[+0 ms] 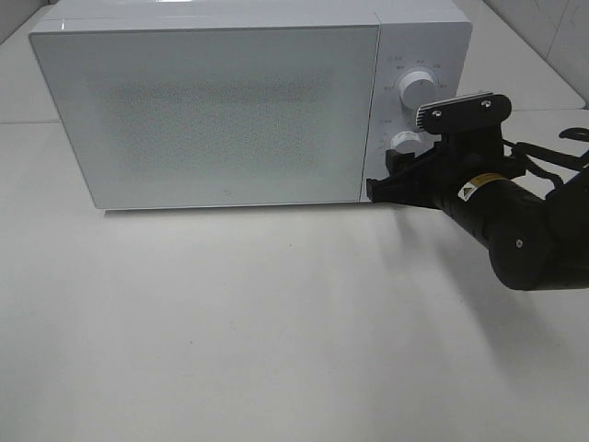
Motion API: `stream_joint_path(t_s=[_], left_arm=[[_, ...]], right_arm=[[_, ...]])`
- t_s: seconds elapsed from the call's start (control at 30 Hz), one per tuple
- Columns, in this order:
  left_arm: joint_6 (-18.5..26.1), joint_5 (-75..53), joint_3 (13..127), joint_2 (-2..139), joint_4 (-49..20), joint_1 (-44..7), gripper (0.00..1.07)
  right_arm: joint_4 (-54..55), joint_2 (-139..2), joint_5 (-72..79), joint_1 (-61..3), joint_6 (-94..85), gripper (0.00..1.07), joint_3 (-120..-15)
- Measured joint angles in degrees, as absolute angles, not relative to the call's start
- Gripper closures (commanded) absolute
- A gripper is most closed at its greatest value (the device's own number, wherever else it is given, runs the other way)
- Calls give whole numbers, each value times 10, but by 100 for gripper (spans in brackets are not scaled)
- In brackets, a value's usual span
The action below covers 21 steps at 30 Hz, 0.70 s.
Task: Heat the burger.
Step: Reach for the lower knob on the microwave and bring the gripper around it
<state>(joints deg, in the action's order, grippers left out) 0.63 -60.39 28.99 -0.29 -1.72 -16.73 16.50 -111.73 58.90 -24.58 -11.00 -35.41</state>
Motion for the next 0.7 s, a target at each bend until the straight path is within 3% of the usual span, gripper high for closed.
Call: stream_joint_path(t_s=[0.7], left_arm=[[6,-604,290,-3,-17,-167,106]], right_arm=[[164,-1118,568,-246,-128,49,-377]])
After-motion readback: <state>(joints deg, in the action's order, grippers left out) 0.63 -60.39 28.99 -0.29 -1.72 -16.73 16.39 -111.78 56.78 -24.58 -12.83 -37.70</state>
